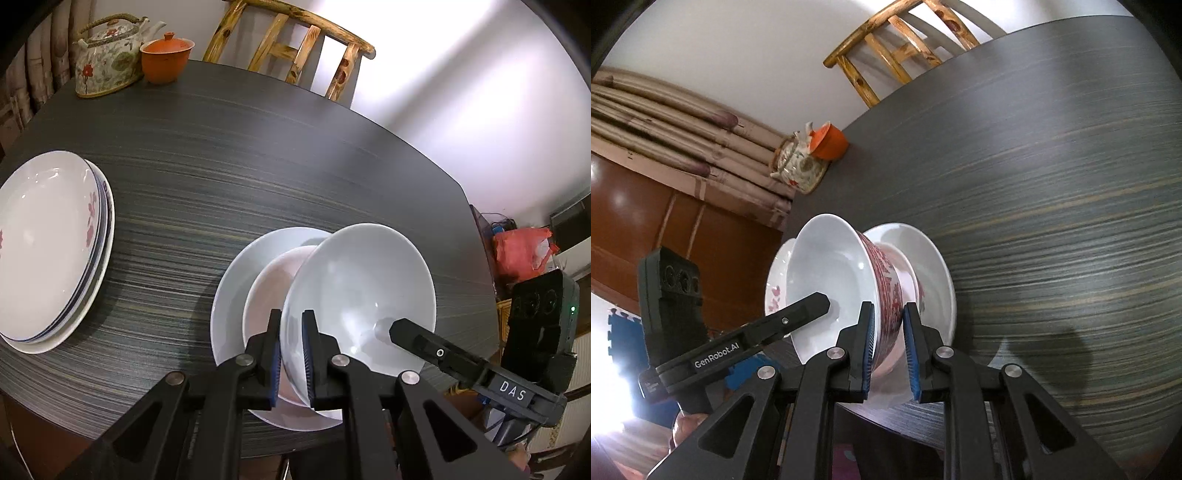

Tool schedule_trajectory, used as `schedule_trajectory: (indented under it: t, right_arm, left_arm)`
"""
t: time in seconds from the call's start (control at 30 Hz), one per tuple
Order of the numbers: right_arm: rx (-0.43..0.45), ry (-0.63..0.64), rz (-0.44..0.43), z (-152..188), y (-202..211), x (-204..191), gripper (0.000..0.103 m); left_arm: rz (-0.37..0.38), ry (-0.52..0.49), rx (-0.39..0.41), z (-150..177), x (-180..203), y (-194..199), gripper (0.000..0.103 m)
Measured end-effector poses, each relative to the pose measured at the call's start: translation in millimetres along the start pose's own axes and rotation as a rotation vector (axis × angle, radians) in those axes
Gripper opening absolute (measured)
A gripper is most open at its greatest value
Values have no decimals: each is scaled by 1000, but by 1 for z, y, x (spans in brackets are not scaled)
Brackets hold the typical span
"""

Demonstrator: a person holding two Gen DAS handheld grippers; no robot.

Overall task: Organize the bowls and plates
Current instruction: 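Lift the pink-flower bowl and carry it over the bowl stack, then lower the bowl into the bowl stack and open both grippers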

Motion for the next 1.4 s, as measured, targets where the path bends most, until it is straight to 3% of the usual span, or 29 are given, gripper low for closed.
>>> schedule_trajectory:
  t: [0.83, 1.07, 1.2, 1.4]
  right_arm:
    - [-5, 7, 35, 4, -3, -3, 23]
    - [2, 9, 36, 5, 0, -5, 25]
    - [3, 9, 36, 5, -1, -6, 25]
    - [6, 8, 27, 5, 1, -9, 26]
  left_arm:
    - [-14, 15, -25, -1, -4, -2, 12]
    - [-31, 4, -27, -3, -1, 2, 16]
    - [-40, 6, -16, -4, -1, 10, 27]
    - [-38, 3, 26, -8, -2, 28, 27]
Point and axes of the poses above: each gripper's, at about its wrist camera, not at the fingertips, and y roughly against the way its jaws point, x to its right, z to its underside, the point moved 1 cm from there along -y, roughly the way its jaws point, and after that the axes turned 8 degrees about -y, right-handed, at the moved point
